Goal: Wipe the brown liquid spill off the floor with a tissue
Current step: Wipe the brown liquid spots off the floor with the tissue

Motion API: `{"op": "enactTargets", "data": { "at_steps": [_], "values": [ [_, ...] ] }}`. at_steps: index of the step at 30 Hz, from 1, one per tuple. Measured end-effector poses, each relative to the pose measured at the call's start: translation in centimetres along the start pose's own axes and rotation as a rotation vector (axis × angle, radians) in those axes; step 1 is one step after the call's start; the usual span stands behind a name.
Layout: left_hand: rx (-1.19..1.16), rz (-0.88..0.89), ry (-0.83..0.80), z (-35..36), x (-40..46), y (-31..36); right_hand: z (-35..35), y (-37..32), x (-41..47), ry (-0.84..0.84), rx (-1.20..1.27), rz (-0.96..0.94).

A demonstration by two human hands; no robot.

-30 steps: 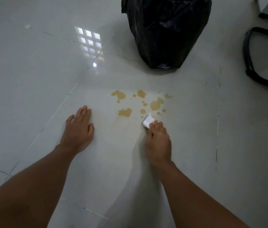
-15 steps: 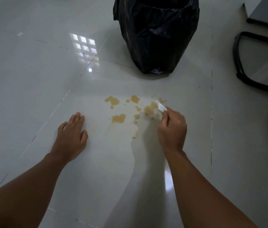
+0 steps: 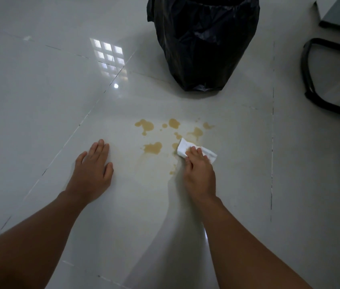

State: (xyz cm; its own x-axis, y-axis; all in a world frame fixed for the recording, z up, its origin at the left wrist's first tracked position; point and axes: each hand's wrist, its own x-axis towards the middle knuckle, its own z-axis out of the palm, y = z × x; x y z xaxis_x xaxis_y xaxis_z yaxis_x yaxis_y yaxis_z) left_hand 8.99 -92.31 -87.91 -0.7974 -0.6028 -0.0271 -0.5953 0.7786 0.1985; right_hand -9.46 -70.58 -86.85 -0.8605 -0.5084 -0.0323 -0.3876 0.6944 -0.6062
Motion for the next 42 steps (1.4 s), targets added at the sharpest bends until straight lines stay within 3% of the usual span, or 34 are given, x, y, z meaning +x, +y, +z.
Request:
{"op": "enactTargets", "data": {
  "at_steps": [6, 10, 23, 27, 29, 37, 42],
  "values": [
    [-0.005, -0.043, -0.011, 0.1, -0.1, 0.6, 3.0, -0.8, -4.3, 0.095, -0.109, -0.138],
    [0.0, -0.07, -0.009, 0.4, -0.2, 1.0, 3.6, -0.7, -5.1, 0.061, -0.162, -0.169],
    [-0.021, -0.039, -0.051, 0.3, -0.3, 0.6, 4.2, -1.3, -4.8, 0.157, -0.211, -0.119],
    [-0.022, 0.012, -0.041, -0.4, -0.4, 0.1, 3.0, -2.1, -4.3, 0.212, 0.013, -0.005],
    [-0.04, 0.02, -0.022, -0.7, 0.0, 0.4, 1.9, -2.4, -3.6, 0.312, 0.176, 0.145],
    [-0.067, -0.005, 0.018, -0.9, 3.8, 0.9, -3.1, -2.2, 1.0, 0.725, 0.489, 0.376],
    [-0.068, -0.002, 0.021, 0.6, 3.8, 1.1, -3.7, -1.4, 4.1, 0.712, 0.508, 0.333]
  ]
}}
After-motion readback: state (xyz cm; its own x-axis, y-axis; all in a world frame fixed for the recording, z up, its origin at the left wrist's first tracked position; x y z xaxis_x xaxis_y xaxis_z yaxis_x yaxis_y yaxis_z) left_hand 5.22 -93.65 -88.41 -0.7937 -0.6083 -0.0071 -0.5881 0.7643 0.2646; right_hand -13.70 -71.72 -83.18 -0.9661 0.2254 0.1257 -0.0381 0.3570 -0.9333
